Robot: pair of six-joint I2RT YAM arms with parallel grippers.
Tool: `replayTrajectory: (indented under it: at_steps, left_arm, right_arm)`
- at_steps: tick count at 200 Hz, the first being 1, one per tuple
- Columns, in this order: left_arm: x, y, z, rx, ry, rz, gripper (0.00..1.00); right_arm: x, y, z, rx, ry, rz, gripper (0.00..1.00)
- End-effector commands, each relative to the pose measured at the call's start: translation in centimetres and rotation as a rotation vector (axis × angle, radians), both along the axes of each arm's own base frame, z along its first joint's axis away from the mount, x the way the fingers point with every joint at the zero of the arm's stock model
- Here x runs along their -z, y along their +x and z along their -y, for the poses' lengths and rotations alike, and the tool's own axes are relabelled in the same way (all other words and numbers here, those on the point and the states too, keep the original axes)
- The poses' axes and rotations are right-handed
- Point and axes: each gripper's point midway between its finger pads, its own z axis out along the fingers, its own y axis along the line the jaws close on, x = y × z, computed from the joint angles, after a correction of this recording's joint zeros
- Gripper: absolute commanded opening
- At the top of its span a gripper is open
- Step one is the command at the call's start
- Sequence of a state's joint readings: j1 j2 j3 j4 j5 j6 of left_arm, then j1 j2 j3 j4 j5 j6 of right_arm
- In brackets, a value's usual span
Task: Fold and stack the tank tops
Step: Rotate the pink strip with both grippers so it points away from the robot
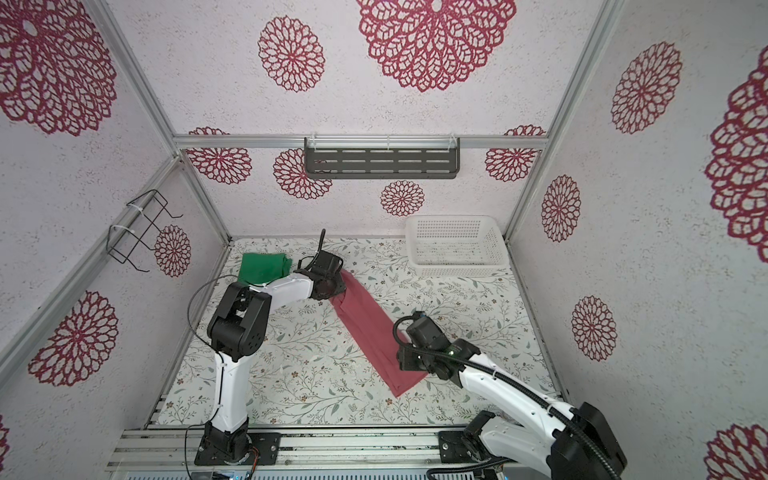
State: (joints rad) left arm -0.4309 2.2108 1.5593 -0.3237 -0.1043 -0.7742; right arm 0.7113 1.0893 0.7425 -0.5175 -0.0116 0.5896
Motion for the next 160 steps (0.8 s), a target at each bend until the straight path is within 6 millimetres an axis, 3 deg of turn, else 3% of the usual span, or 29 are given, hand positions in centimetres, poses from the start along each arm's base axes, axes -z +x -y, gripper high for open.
replayTrajectory:
  at_steps: [1,39,66,97,132,160]
  left_arm:
    - [0.0,-0.8,0.5,0.147,0.037,-0.054,0.39]
    - [-4.7,-1.8,-2.1,0.185,0.154,-0.041,0.54]
    - [-5.8,-3.3,-3.4,0.168,0.165,-0.063,0.55]
    - [-3.7,-3.2,-3.1,0.148,0.122,-0.108,0.52]
    - [-1.0,-1.4,-1.6,0.133,0.052,-0.122,0.51]
    - [2.6,-0.3,0.0,0.155,0.009,-0.174,0.51]
  right_arm:
    - [0.0,0.0,0.6,-0.134,-0.106,-0.036,0.58]
    - [2.1,3.3,-1.9,-0.187,-0.114,-0.045,0.48]
    - [3.6,3.8,-3.2,-0.217,-0.085,-0.065,0.42]
    - [6.2,3.2,-3.0,-0.218,-0.104,-0.111,0.36]
    - [8.4,2.3,-2.6,-0.183,-0.090,-0.139,0.33]
    - [9.3,0.7,-3.2,-0.158,-0.094,-0.164,0.32]
